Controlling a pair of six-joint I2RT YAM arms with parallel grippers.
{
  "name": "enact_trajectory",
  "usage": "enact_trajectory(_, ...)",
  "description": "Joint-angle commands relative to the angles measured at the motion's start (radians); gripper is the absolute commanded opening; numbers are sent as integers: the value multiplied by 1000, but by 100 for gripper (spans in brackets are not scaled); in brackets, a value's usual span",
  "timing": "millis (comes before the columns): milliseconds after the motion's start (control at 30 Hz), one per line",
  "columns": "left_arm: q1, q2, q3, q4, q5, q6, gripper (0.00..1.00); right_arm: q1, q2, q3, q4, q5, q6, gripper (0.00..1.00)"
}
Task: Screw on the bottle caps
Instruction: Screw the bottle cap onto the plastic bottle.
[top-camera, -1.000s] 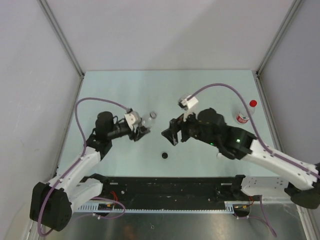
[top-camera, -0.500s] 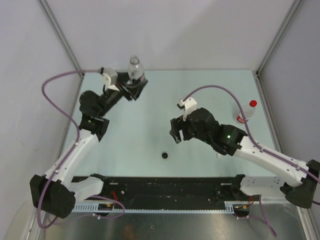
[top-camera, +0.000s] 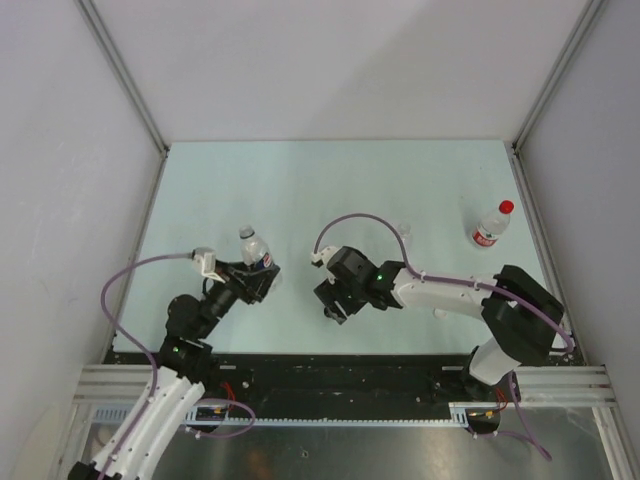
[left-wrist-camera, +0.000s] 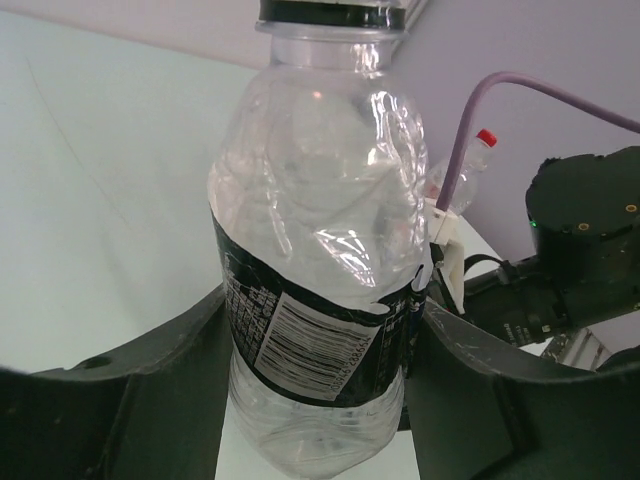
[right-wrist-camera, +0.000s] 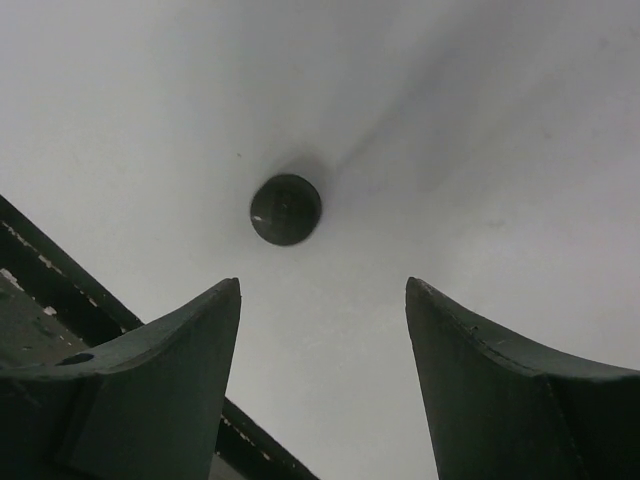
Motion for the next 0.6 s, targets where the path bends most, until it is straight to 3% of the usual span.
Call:
enact_trajectory(0,-9,-170,-41,-217,-80,-72,41,23,43,9,161,-81,-58,71)
enact_trajectory(100,-10,-180,-25,-305,-101,-40,41,44,82,11,203,-87,-66,71)
enact_trajectory(333,-11,-37,0,-306,-136,1,40,70,152,17,205,1,-72,65)
enact_trajectory(567,-12,-93,-35,-254,-124,-4,41,78,178,19,209,44,-82,60)
